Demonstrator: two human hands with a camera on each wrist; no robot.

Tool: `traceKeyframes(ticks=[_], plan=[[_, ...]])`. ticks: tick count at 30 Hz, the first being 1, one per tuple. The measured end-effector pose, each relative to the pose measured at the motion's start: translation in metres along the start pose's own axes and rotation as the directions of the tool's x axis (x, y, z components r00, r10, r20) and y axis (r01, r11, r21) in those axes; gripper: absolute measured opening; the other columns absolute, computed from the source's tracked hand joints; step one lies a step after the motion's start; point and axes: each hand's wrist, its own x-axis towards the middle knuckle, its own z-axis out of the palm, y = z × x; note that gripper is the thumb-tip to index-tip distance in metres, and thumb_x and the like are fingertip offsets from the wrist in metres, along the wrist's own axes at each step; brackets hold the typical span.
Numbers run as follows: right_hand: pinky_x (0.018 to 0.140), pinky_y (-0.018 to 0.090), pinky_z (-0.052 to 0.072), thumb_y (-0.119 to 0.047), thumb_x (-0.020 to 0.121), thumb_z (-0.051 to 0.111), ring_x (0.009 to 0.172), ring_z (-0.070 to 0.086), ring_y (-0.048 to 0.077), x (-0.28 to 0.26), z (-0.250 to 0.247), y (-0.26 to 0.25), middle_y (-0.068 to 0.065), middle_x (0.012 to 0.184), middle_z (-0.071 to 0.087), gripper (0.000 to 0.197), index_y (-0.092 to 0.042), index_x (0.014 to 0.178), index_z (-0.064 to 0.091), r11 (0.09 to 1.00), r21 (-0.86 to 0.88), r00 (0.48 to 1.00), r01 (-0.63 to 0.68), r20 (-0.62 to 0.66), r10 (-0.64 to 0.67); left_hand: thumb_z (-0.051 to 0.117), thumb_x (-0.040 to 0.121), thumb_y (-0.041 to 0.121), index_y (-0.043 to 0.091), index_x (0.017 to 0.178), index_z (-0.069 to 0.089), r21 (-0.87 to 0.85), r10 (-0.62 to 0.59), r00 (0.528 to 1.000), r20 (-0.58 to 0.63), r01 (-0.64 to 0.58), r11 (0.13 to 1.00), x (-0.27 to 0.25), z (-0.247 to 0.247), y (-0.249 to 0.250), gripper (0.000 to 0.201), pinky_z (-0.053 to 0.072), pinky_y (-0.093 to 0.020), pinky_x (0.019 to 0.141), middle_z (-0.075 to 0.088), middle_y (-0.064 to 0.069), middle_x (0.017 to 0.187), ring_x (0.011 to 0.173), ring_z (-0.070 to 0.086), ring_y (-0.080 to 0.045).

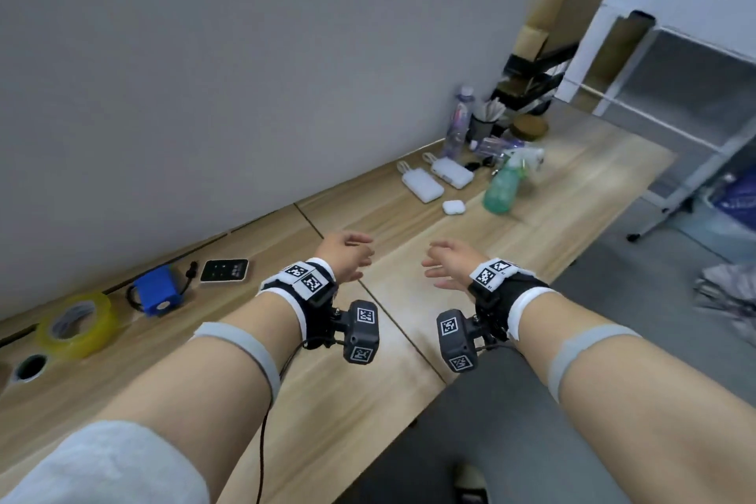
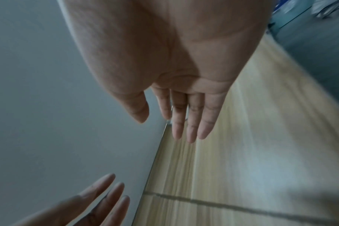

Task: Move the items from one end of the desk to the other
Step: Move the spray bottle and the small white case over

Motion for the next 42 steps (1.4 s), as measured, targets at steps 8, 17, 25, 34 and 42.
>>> traceKeyframes(ticks=[8, 17, 25, 34, 42], plan=[[0.092, 0.041, 0.05, -0.02, 0.098, 0.052, 0.096, 0.062, 0.027, 0.034, -0.21, 0.064, 0.014, 0.111, 0.062, 0.041, -0.008, 0.136, 0.044, 0.994, 0.1, 0.991, -0.034, -0.123, 0.046, 0.062, 0.094, 0.012, 0.017, 0.103, 0.063, 0.072, -0.026, 0.993, 0.114, 0.018, 0.997, 0.035, 0.218, 0.041, 0.011, 0.047, -0.027, 0.068, 0.068, -0.005, 0.1, 0.081, 0.064, -0.015], [0.085, 0.036, 0.049, -0.017, 0.097, 0.055, 0.098, 0.061, 0.025, 0.091, -0.334, 0.07, 0.016, 0.12, 0.062, 0.043, -0.009, 0.138, 0.044, 0.997, -0.002, 0.993, -0.078, -0.092, 0.078, 0.066, 0.092, 0.015, 0.012, 0.111, 0.065, 0.044, -0.046, 0.997, 0.069, 0.043, 0.998, 0.081, 0.327, 0.064, 0.019, 0.05, -0.027, 0.068, 0.066, -0.005, 0.101, 0.09, 0.065, -0.017], [0.088, 0.037, 0.056, -0.017, 0.09, 0.064, 0.101, 0.067, 0.024, 0.182, -0.36, 0.049, 0.009, 0.108, 0.062, 0.044, -0.013, 0.13, 0.048, 0.981, -0.182, 0.997, -0.07, -0.042, 0.063, 0.072, 0.086, 0.014, 0.014, 0.112, 0.064, 0.071, -0.062, 0.997, -0.053, 0.065, 0.995, 0.174, 0.332, 0.074, 0.027, 0.054, -0.037, 0.082, 0.065, -0.007, 0.102, 0.093, 0.062, -0.02], [0.093, 0.036, 0.051, -0.026, 0.076, 0.079, 0.103, 0.062, 0.024, 0.309, -0.336, 0.029, 0.01, 0.12, 0.058, 0.074, -0.019, 0.139, 0.042, 0.909, -0.418, 0.999, 0.001, 0.046, 0.02, 0.073, 0.08, 0.021, 0.031, 0.151, 0.038, 0.477, -0.119, 0.962, -0.246, 0.227, 0.849, 0.301, 0.301, 0.026, 0.08, 0.048, -0.038, 0.101, 0.046, -0.011, 0.15, 0.127, 0.054, -0.035], [0.103, 0.033, 0.045, -0.032, 0.061, 0.09, 0.122, 0.053, 0.019, 0.371, -0.303, 0.026, 0.002, 0.135, 0.051, 0.095, -0.02, 0.141, 0.041, 0.939, -0.306, 0.985, 0.156, 0.113, -0.126, 0.069, 0.083, 0.027, 0.041, 0.145, 0.043, 0.662, -0.071, 0.954, -0.291, 0.254, 0.705, 0.34, 0.298, 0.009, 0.069, 0.033, -0.041, 0.112, 0.037, -0.006, 0.153, 0.14, 0.031, -0.033]])
